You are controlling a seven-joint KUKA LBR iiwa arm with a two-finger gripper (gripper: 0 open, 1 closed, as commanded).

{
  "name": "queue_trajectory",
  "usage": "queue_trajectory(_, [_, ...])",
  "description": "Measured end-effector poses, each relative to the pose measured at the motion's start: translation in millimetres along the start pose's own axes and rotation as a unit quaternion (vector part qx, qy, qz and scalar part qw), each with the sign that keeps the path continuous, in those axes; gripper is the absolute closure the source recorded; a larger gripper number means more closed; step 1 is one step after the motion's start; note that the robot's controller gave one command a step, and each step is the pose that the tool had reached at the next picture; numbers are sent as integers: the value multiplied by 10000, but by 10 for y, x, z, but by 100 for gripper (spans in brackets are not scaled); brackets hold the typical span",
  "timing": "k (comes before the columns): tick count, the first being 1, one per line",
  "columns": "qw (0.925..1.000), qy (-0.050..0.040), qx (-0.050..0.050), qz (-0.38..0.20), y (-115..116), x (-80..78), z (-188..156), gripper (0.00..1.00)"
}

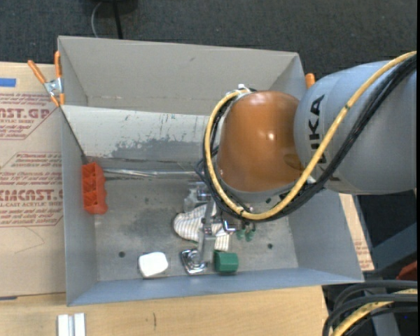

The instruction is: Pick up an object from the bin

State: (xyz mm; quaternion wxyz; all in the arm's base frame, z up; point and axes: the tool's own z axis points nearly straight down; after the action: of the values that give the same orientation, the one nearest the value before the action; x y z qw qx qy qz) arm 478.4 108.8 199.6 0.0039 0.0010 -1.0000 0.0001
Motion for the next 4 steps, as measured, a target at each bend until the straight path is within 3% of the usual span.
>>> queue_trajectory(1, [10000,-40,-6,8,-7,-16,-45,0])
queue_trajectory(2, [9999,-55,-6,-113,-402,-298,584,0])
queue_trajectory(3, [9956,-31,-13,937,-647,-307,1042,0])
queue_trajectory(4, [9923,-40,-13,1234,-754,-439,1163,0])
